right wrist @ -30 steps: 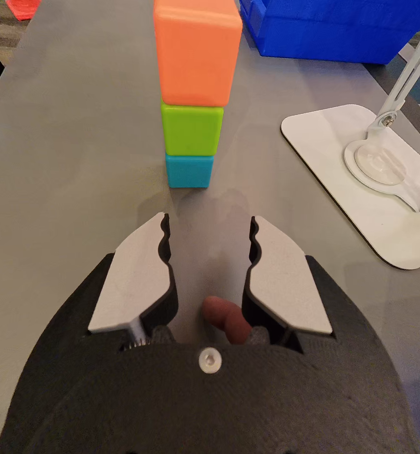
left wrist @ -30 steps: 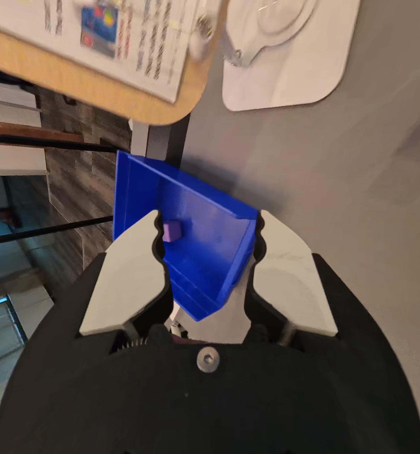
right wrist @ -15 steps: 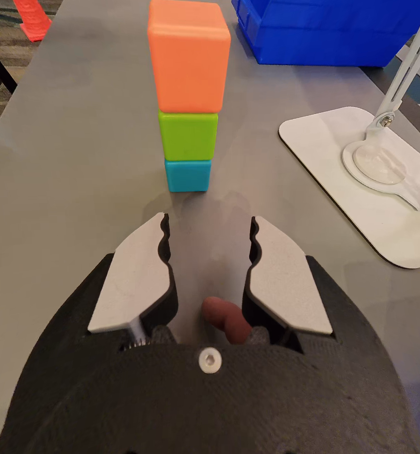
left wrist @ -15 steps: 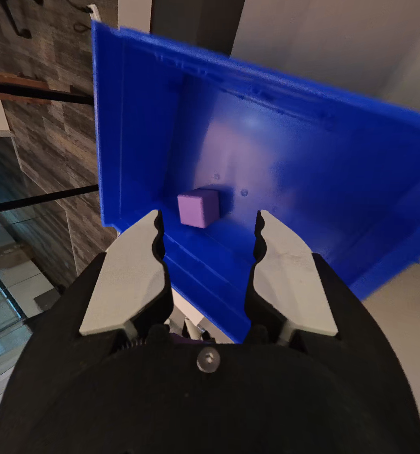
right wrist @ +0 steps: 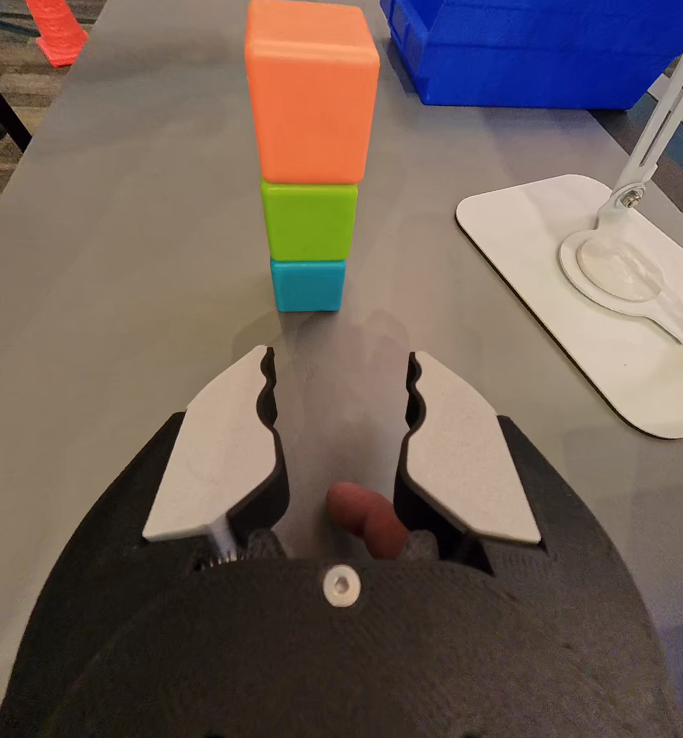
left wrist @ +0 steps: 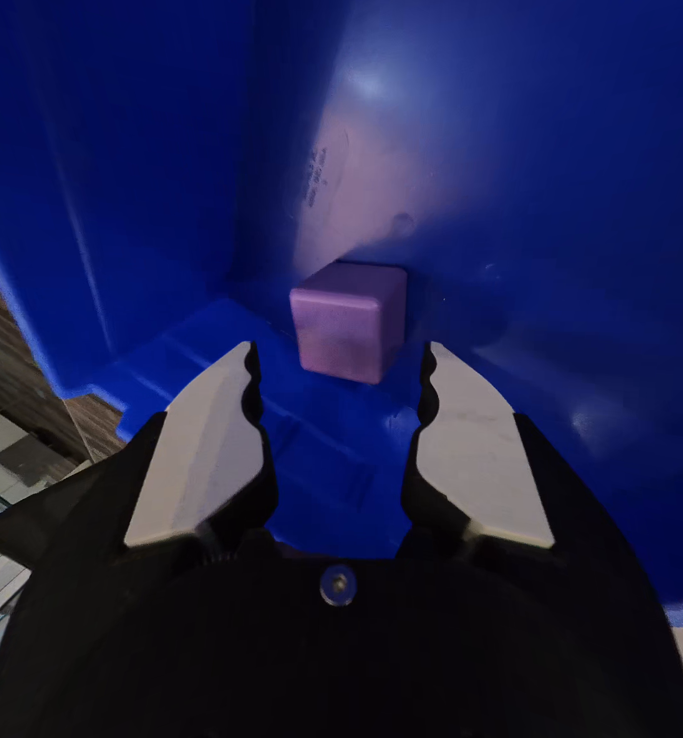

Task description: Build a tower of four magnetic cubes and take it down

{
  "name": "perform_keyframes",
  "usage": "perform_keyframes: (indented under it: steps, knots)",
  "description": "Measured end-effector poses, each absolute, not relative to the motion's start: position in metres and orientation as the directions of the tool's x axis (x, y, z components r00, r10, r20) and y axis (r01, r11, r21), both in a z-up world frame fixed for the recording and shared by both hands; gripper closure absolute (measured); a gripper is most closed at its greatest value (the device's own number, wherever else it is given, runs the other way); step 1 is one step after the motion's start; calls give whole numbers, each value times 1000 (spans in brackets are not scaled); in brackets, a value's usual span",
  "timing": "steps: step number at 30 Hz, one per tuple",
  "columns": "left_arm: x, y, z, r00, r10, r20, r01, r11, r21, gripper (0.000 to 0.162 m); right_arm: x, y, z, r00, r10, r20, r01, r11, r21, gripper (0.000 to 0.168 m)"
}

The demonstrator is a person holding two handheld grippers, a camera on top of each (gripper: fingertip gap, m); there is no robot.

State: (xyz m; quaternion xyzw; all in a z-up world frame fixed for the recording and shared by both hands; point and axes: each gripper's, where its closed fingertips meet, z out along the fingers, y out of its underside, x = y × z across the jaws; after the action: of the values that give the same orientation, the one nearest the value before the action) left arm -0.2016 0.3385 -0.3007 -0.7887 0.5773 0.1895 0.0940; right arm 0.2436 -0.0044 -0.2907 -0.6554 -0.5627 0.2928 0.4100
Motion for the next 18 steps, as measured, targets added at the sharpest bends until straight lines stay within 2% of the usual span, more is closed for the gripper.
perform_keyframes:
  steps: [2,4,7,14,18]
  knots:
    - [-205,337,-309,264,-886,-382,-941,-324,101,87,244,-5,-291,195,978,78,498,-30,-867,104]
    - [-201,340,-313,275,-883,-379,-941,-329,83,91,243,-5,-291,193,978,81,502,-27,-865,104]
    - [-205,340,-316,263,-889,-374,-938,-326,117,107,244,-5,-291,194,978,80,500,-29,-865,104]
    - [-197,337,-314,261,-892,-369,-942,-319,105,109,243,-5,-292,193,978,81,504,-28,-863,104]
    - [-191,326,-296,267,-884,-383,-944,-321,83,110,243,-5,-292,193,978,79,503,-30,-864,104]
